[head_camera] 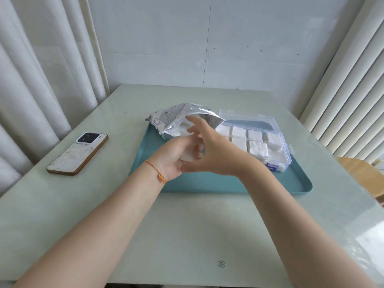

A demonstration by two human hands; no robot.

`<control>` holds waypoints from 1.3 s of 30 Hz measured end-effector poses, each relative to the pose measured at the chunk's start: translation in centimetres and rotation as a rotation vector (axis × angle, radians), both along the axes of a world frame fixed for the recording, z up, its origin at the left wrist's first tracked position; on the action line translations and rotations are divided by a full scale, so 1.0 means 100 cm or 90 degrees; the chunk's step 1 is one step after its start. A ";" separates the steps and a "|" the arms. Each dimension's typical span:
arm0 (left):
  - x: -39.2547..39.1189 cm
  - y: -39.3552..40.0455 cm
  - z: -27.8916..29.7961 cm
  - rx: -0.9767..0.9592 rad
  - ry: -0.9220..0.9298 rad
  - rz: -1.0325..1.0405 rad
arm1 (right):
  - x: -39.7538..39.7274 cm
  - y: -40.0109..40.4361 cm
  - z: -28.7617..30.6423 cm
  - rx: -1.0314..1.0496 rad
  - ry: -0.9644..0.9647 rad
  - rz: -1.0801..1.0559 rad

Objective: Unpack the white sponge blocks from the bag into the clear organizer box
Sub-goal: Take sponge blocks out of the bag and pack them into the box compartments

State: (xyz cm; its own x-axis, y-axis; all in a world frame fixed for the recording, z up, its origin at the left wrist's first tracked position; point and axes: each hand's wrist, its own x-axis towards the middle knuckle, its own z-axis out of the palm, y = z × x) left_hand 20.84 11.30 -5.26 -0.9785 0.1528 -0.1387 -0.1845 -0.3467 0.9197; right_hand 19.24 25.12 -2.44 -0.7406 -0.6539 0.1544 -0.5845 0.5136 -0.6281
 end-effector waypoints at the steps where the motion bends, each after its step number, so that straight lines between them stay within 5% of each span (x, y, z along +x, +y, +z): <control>1: 0.000 0.002 0.004 -0.030 0.022 -0.017 | 0.000 -0.001 0.001 0.035 0.039 -0.001; 8: -0.013 0.034 0.032 -0.009 0.022 -0.105 | -0.013 0.029 0.033 0.080 0.220 -0.029; 14: -0.042 0.075 0.044 -0.154 0.098 -0.149 | -0.045 0.098 0.056 -0.128 -0.094 -0.055; 19: -0.063 0.111 0.047 -0.297 0.155 -0.251 | -0.064 0.142 0.047 -0.074 -0.055 -0.127; 24: -0.080 0.132 0.044 -0.451 0.185 -0.168 | -0.080 0.181 0.038 -0.191 -0.124 -0.203; 29: -0.089 0.135 0.028 -0.843 0.271 -0.193 | -0.090 0.204 0.023 -0.044 -0.181 -0.261; 39: -0.085 0.145 0.029 -0.955 0.322 -0.154 | -0.093 0.184 0.004 0.119 -0.077 -0.267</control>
